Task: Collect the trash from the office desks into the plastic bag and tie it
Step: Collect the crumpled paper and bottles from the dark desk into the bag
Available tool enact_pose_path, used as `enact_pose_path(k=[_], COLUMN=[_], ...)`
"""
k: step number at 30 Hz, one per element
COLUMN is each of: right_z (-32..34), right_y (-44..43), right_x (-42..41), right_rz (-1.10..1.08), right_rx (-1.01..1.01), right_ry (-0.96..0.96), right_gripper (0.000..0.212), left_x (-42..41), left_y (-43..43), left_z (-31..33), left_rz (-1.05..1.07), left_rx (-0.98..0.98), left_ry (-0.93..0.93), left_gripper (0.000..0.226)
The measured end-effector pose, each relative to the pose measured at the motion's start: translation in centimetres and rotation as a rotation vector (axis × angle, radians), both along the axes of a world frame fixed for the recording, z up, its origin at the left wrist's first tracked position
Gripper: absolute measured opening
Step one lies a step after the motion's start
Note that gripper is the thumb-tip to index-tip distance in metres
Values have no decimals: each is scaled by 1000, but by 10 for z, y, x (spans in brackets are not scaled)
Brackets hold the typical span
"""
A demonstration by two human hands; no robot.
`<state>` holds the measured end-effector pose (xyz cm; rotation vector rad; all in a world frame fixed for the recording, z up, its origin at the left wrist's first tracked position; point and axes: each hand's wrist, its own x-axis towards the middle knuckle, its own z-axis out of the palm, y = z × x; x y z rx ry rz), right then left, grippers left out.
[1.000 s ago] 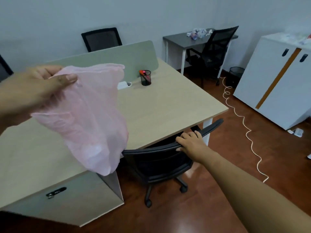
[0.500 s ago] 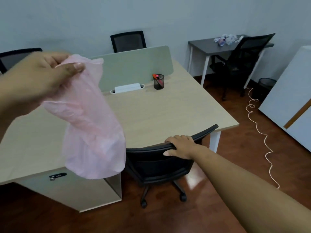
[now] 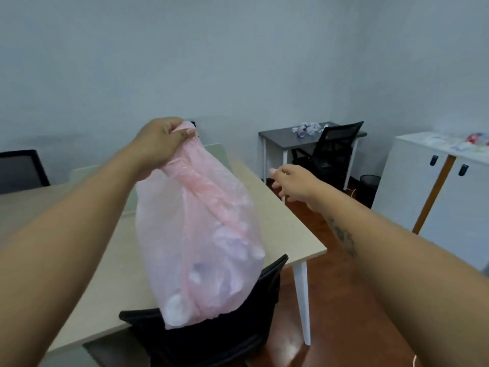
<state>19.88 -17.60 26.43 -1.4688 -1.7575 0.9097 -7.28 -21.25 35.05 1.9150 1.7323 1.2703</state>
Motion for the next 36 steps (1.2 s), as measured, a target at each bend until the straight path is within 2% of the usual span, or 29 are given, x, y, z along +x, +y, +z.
enact_pose_path(k=[4, 11, 14, 20, 22, 25, 28, 29, 31, 32, 34, 35, 36], right_z=[17, 21, 14, -13, -27, -59, -101, -115, -141, -149, -156, -156, -153], right_y=[20, 111, 153, 218, 235, 256, 270, 275, 283, 288, 300, 306, 310], right_x=[0, 14, 20, 34, 29, 18, 15, 16, 20, 23, 34, 40, 47], right_rz=[-16, -57, -88, -105, -82, -22, 4, 25, 47, 47, 32, 33, 49], right_rx=[31, 49, 4, -148, -255, -432, -603, -636, -668, -680, -695, -698, -698], right_ry=[39, 55, 60, 150, 212, 243, 320, 362, 436, 465, 480, 489, 482], right_gripper=[40, 37, 36, 40, 50, 73, 99, 102, 92, 76, 31, 22, 27], left_x=[31, 41, 44, 66, 67, 66, 77, 84, 95, 99, 107, 111, 115], left_y=[40, 141, 182, 218, 221, 219, 212, 210, 207, 206, 204, 204, 204], left_z=[-5, 10, 11, -41, -75, -124, -157, -164, -170, -170, -165, -163, -160], left_rz=[-67, -115, -171, -280, -303, -334, -305, -293, -243, -215, -171, -133, -73], left_rx=[11, 57, 2, -122, -202, -336, -414, -429, -470, -495, -557, -581, -588], left_ry=[-10, -51, -64, 232, 242, 144, 105, 104, 116, 116, 71, 16, -50], left_gripper=[29, 32, 35, 35, 39, 40, 17, 11, 10, 13, 18, 23, 26])
